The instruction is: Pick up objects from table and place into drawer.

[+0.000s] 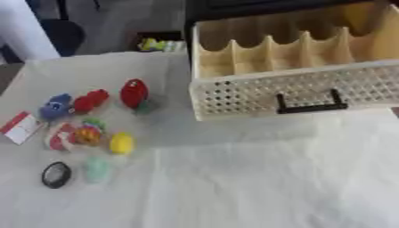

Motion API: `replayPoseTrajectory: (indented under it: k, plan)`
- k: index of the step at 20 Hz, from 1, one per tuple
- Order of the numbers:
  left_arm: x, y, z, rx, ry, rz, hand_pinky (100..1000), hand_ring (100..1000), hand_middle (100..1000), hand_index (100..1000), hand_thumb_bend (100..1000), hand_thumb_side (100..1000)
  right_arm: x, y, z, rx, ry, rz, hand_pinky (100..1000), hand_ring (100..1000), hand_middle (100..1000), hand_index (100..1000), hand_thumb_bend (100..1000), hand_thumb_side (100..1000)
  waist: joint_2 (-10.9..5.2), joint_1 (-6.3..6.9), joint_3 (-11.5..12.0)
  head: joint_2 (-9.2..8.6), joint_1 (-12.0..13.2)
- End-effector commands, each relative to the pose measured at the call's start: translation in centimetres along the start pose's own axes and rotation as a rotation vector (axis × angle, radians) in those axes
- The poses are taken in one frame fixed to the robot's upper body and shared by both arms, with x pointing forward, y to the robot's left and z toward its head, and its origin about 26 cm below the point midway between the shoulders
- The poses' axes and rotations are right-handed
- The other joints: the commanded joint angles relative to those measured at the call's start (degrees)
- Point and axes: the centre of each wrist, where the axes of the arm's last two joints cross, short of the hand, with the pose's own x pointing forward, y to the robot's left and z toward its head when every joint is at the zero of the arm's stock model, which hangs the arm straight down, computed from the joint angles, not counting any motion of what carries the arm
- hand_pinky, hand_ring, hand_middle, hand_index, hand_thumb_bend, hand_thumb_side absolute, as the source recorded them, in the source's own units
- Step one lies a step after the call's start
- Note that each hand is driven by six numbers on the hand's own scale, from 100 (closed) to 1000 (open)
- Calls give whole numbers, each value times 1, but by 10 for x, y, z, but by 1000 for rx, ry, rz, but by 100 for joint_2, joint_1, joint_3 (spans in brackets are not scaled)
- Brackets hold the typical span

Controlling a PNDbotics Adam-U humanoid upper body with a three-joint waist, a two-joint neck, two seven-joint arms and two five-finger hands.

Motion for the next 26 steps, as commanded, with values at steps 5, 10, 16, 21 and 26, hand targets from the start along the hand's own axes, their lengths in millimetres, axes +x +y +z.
replayPoseTrajectory:
  k: [5,10,16,21,26]
  plan:
    - [-12,8,-7,-117,-13,-95,633,718,762,1000,371,789,4,-4,-5,-13,-15,16,555,303,331,697,159,951,-42,-15,-51,-174,63]
    - [-14,0,-12,-176,-35,-105,639,725,765,1000,425,812,3,-4,-3,-20,-4,12,556,301,329,695,157,950,-15,-14,-84,-221,89]
    - [-19,-7,-19,-279,-71,-107,660,748,781,977,595,886,2,-3,-1,-25,13,4,556,297,324,687,159,948,-4,-7,-126,-242,118]
    - [-18,-14,-25,-347,-120,-107,669,759,792,997,603,852,2,-1,-1,-28,28,-3,554,293,320,678,160,948,3,7,-149,-222,138]
    - [-16,-21,-31,-401,-158,-102,682,775,792,1000,637,809,2,0,-1,-30,38,-8,553,291,316,669,158,949,10,33,-175,-202,164]
